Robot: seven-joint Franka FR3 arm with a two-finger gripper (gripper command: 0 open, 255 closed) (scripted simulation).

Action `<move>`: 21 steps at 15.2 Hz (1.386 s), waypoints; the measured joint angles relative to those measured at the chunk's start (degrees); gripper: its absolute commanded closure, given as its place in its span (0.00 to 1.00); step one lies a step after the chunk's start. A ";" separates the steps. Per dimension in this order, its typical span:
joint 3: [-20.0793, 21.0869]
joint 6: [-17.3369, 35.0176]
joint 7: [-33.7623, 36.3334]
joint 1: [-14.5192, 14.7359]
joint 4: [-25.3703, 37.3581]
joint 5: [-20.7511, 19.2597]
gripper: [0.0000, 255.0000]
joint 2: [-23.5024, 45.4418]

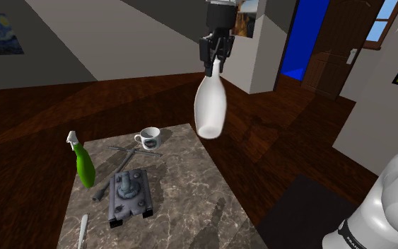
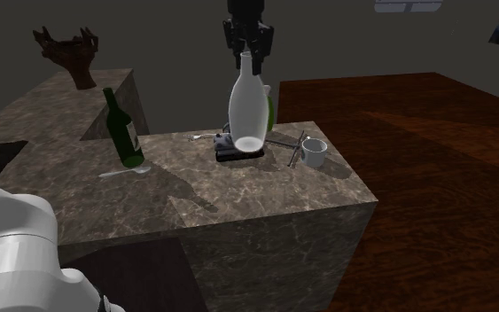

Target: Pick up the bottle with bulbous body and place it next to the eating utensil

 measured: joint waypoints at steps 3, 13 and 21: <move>0.03 -2.50 0.11 -0.01 3.43 -0.21 1.00 0.95; 0.57 -11.54 1.09 0.32 17.13 -1.29 1.00 5.70; 2.69 -13.18 5.61 2.38 13.02 0.14 1.00 -0.32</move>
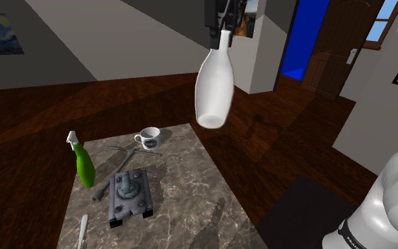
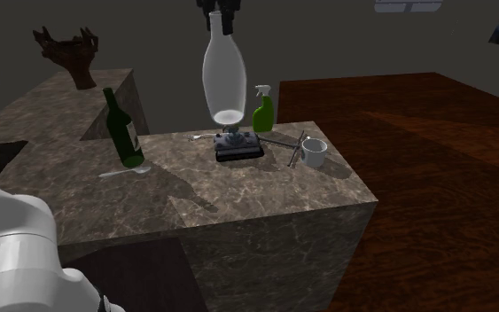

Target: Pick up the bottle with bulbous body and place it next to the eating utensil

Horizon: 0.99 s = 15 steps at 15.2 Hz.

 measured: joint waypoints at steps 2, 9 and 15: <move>1.06 0.44 2.08 0.93 -3.43 0.91 1.00 -3.19; 5.13 0.29 9.37 3.88 -10.45 3.91 1.00 -11.12; 9.44 -0.55 16.25 6.25 -13.11 6.60 1.00 -15.56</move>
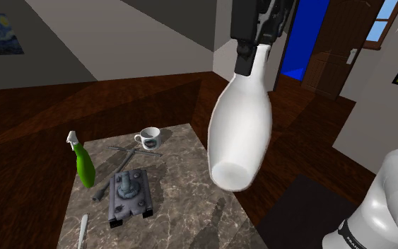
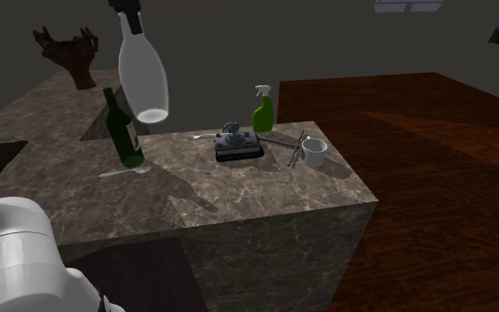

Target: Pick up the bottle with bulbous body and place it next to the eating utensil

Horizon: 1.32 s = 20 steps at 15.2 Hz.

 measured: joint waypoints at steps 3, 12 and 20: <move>2.56 -0.10 3.68 1.03 -0.57 1.24 1.00 -1.22; 12.23 -2.00 16.58 3.33 2.57 4.64 1.00 -2.20; 25.30 -2.57 30.48 3.24 8.99 5.34 1.00 1.35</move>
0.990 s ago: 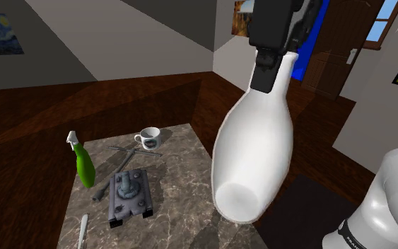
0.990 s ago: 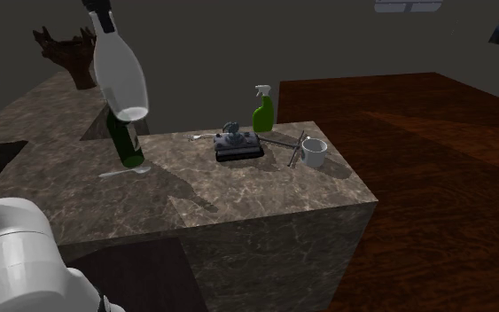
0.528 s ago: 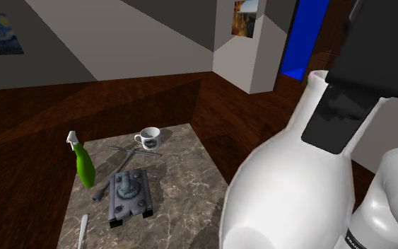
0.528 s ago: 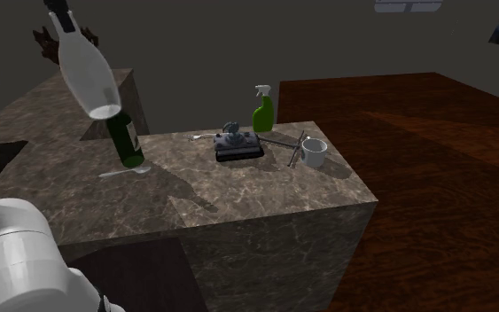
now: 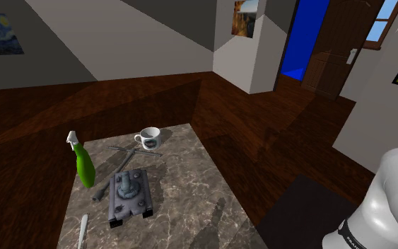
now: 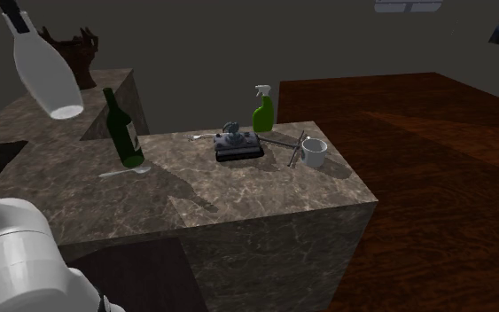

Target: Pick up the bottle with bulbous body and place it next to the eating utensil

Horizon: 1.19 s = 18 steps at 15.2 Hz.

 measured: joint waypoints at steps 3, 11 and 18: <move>7.46 -0.78 6.12 -1.49 4.59 -1.70 1.00 3.54; 52.75 -4.93 17.85 -38.36 22.51 -1.16 1.00 4.74; 55.28 -2.94 19.07 -41.17 22.33 3.11 1.00 0.87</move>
